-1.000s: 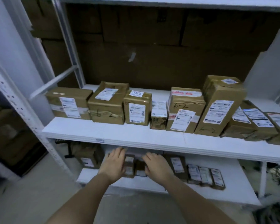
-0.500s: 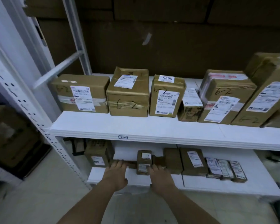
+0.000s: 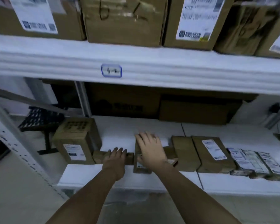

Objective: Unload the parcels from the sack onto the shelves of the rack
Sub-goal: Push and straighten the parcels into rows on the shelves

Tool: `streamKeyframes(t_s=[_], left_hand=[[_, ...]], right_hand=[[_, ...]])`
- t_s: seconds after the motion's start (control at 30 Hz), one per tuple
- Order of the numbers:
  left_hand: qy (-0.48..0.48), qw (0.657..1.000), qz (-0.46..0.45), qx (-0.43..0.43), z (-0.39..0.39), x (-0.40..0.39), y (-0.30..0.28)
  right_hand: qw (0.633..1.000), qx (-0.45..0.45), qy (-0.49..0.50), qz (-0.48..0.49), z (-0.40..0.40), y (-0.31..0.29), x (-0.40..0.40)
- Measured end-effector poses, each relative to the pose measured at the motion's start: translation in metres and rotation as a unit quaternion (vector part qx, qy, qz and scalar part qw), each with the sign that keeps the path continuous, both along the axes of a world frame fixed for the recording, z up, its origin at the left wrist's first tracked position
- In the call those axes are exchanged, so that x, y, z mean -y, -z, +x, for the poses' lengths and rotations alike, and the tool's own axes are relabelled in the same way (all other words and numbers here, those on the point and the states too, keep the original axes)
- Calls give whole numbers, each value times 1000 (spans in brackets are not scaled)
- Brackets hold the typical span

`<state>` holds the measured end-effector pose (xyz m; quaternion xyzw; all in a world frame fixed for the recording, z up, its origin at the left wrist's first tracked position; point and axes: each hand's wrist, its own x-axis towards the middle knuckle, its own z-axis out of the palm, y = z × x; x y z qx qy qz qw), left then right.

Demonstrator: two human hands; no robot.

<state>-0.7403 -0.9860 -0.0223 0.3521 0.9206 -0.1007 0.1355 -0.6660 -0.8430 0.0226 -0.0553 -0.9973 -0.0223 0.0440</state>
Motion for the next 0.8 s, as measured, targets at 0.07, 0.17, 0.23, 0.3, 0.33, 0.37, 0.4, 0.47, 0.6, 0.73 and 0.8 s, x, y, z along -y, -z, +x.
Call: streamKeyframes(t_s=[0.07,0.17,0.23,0.3,0.33,0.37,0.4,0.47,0.6,0.73,0.8], left_hand=[[0,999,2,-38,-6,-5,30],[7,996,28,-90,-13,-11,63],[11,992,51,-112,-14,-15,76],[14,992,55,-110,-13,-19,82],[14,993,51,-106,-11,-20,85],[11,994,47,-99,-11,-20,87],[7,995,43,-90,-11,-21,87],[-3,997,42,-70,-13,-23,88],[-9,998,38,-40,-12,-28,90],[-16,999,36,-4,-12,-27,97],[-12,999,33,-6,-12,-26,98]], right_hand=[[998,-52,-8,17,-7,24,-1],[992,-111,5,59,-12,49,-1],[990,-119,20,75,-12,60,-1],[990,-113,41,77,-10,68,-1],[989,-109,55,80,-8,72,-1],[989,-106,69,80,-7,74,-1],[989,-101,80,78,-6,75,-2],[990,-84,86,75,-7,75,-5],[991,-40,87,93,-7,78,-7],[991,-19,96,95,-6,85,-6],[990,-23,96,102,-7,88,-5]])
